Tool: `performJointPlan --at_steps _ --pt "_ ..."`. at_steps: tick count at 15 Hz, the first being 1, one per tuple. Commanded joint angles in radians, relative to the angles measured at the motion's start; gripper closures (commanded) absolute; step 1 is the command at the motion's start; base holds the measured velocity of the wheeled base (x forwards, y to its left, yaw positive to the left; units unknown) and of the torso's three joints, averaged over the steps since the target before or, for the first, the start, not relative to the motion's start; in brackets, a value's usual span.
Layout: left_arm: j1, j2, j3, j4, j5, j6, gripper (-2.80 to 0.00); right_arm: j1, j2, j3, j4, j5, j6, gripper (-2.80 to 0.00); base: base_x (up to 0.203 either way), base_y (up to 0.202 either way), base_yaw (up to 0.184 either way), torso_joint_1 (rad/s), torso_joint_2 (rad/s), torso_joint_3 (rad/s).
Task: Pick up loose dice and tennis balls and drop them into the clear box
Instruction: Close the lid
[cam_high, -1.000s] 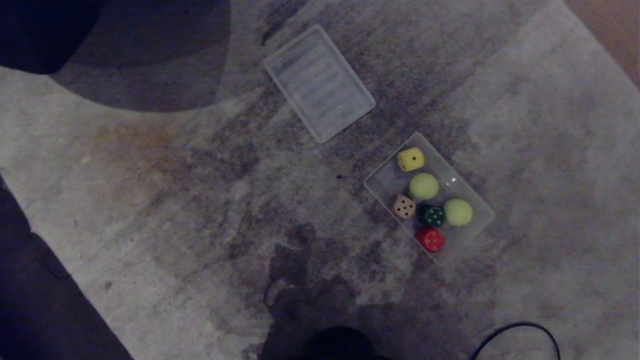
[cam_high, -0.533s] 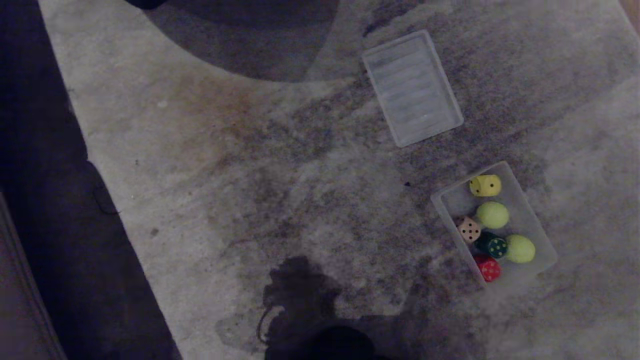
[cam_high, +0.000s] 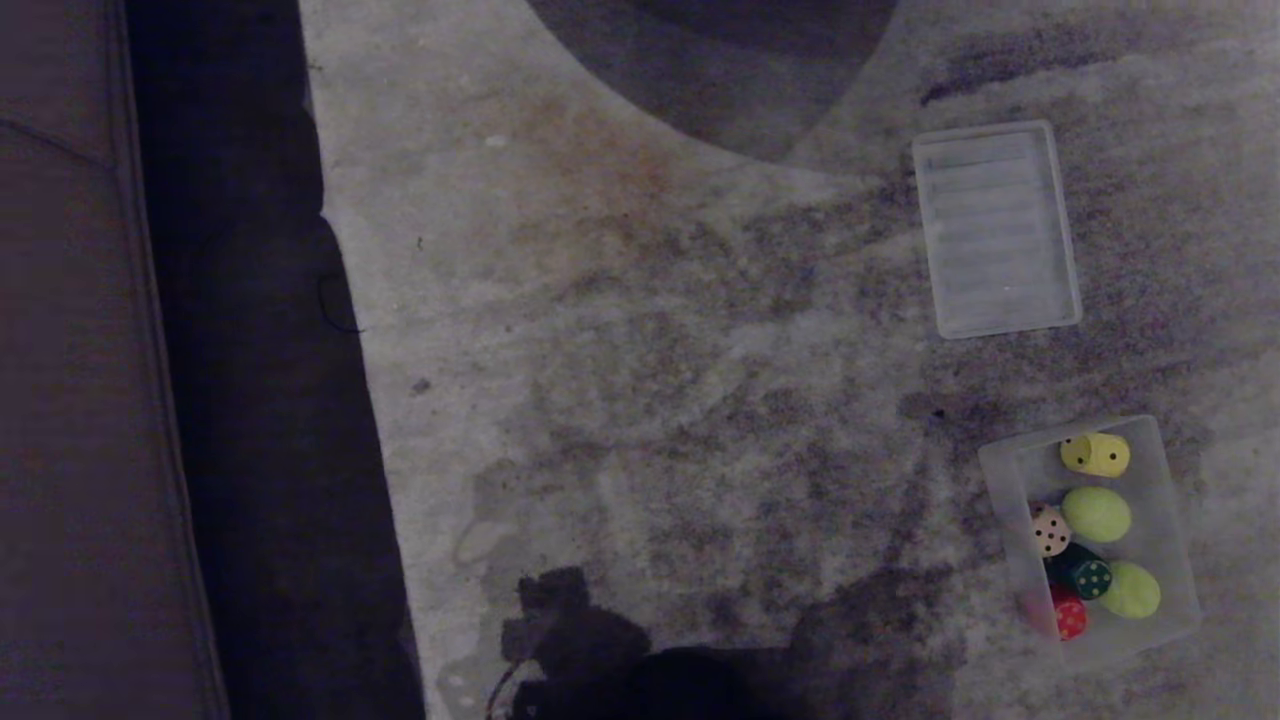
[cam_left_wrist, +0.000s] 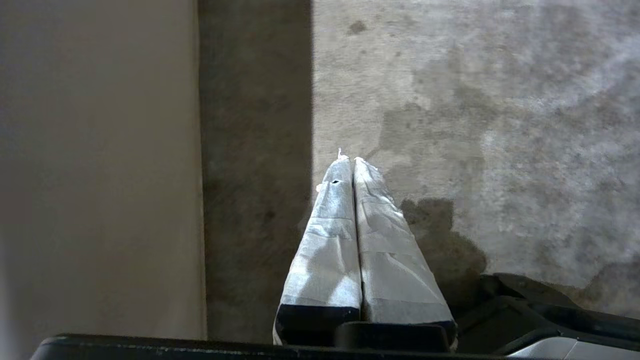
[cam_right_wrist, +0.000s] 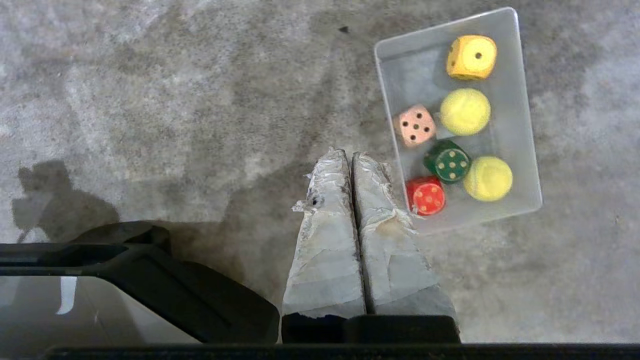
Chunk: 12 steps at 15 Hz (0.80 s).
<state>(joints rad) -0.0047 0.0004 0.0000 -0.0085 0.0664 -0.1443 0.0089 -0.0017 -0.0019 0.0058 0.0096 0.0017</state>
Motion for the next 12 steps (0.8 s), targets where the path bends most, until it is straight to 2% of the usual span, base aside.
performJointPlan --at_steps 1,12 --pt "0.0 0.001 0.0 -0.001 0.0 -0.001 0.0 0.0 0.002 0.0 0.0 0.0 0.0 0.0 0.0 0.0 0.0 0.0 0.0 0.0" --pt "0.0 0.001 0.0 -0.001 0.001 -0.005 0.0 0.0 0.002 0.0 0.0 0.0 0.0 0.0 0.0 0.0 0.0 0.0 0.0 0.0"
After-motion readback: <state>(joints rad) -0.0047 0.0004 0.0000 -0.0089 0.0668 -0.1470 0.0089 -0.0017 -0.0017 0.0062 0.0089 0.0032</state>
